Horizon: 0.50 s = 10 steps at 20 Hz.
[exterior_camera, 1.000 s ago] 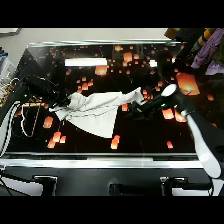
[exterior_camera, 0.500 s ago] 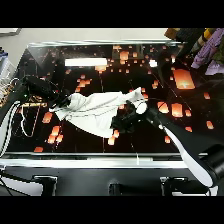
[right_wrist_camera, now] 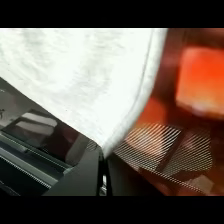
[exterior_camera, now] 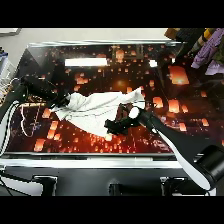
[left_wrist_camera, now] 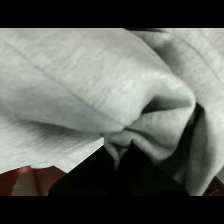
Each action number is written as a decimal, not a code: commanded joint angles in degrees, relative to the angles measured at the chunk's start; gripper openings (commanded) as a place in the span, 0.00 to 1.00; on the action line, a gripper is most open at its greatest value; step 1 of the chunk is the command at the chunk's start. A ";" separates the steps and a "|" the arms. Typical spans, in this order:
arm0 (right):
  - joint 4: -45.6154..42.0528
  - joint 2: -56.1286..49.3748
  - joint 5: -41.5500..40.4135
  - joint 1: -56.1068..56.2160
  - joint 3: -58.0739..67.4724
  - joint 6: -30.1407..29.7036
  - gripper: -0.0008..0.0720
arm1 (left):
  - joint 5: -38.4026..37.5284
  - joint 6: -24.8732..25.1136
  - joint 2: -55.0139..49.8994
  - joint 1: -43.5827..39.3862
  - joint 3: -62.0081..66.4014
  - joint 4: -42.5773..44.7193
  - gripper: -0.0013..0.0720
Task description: Fold the clothes and pants, and hang the long-sleeved shirts on hangers.
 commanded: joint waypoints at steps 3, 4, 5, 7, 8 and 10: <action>-13.00 7.80 7.91 -14.34 0.02 6.54 0.05 | 2.14 0.00 2.69 5.16 0.09 0.02 0.04; -15.08 10.29 9.27 -19.98 0.02 6.51 0.05 | 2.91 0.00 3.56 6.69 0.09 0.02 0.04; -16.70 12.85 10.69 -26.32 0.42 5.95 0.05 | 3.96 0.02 4.48 8.22 0.07 0.02 0.04; -18.58 16.06 13.49 -37.29 2.91 2.10 0.05 | 6.88 0.63 5.66 10.34 0.09 0.00 0.04; -19.50 16.44 15.56 -41.48 4.96 0.52 0.05 | 8.76 1.14 5.77 10.84 0.07 -0.07 0.04; -21.62 16.41 16.87 -47.60 8.81 -1.49 0.05 | 12.41 3.10 5.60 10.82 0.00 -0.35 0.04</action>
